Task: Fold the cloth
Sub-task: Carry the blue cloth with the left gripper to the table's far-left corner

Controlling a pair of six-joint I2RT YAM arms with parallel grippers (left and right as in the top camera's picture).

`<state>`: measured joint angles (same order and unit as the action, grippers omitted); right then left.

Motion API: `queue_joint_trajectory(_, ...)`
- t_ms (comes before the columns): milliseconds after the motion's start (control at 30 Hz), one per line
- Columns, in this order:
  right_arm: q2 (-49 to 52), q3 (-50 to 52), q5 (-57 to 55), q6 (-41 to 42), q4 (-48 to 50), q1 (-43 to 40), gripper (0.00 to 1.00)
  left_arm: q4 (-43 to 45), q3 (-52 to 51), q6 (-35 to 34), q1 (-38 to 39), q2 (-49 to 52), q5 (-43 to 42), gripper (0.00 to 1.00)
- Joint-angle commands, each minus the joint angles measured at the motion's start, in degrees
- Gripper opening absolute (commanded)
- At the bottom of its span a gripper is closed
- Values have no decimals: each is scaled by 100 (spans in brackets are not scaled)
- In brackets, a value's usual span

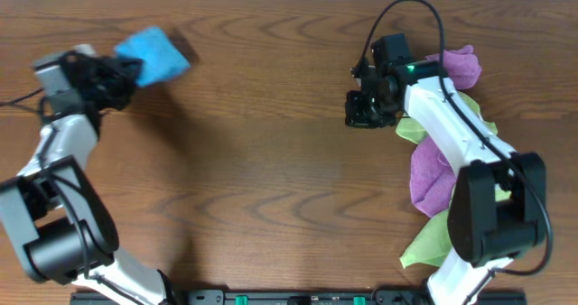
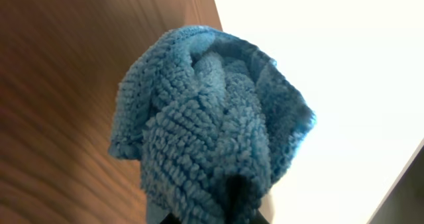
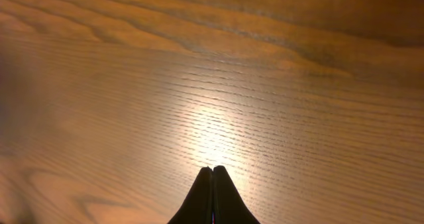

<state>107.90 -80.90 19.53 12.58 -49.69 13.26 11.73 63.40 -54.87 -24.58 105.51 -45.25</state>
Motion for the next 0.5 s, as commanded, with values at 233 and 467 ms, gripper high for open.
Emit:
queue_joint_trajectory(233,-120,-2,4,-107,0,188,2,319,26,-2277,-127,11,1508,6)
queue_joint_trajectory(467,-120,-2,4,-105,9,330,1,1650,323,-3307,-87,925,1421,6)
